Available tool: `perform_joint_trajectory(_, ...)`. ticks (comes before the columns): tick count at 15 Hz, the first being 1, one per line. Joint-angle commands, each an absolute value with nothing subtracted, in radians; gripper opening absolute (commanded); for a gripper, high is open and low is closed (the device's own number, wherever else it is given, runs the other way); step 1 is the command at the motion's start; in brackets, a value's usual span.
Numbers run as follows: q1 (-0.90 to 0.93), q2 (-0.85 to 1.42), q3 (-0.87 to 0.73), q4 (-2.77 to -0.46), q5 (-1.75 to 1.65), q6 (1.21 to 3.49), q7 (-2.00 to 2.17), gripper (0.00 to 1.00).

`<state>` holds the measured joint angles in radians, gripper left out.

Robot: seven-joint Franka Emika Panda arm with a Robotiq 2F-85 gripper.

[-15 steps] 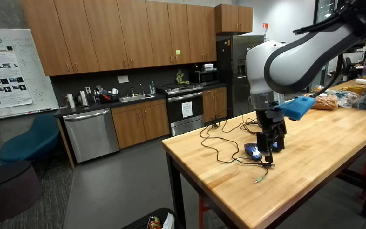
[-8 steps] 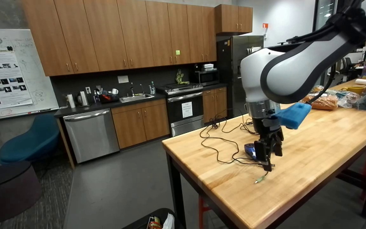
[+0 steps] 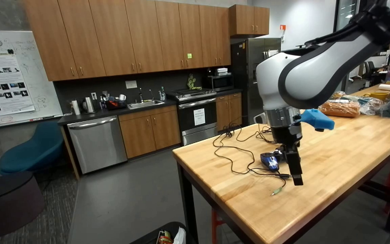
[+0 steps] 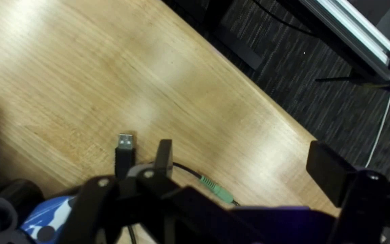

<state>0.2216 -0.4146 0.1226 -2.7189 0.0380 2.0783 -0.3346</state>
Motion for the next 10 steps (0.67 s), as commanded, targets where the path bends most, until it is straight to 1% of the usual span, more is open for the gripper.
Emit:
perform_joint_trajectory(1, 0.26, -0.389, 0.081, -2.688, 0.027, 2.05, -0.523, 1.0)
perform_joint_trajectory(10, 0.343, -0.375, 0.076, -2.672, 0.052, 2.055, -0.949, 1.0)
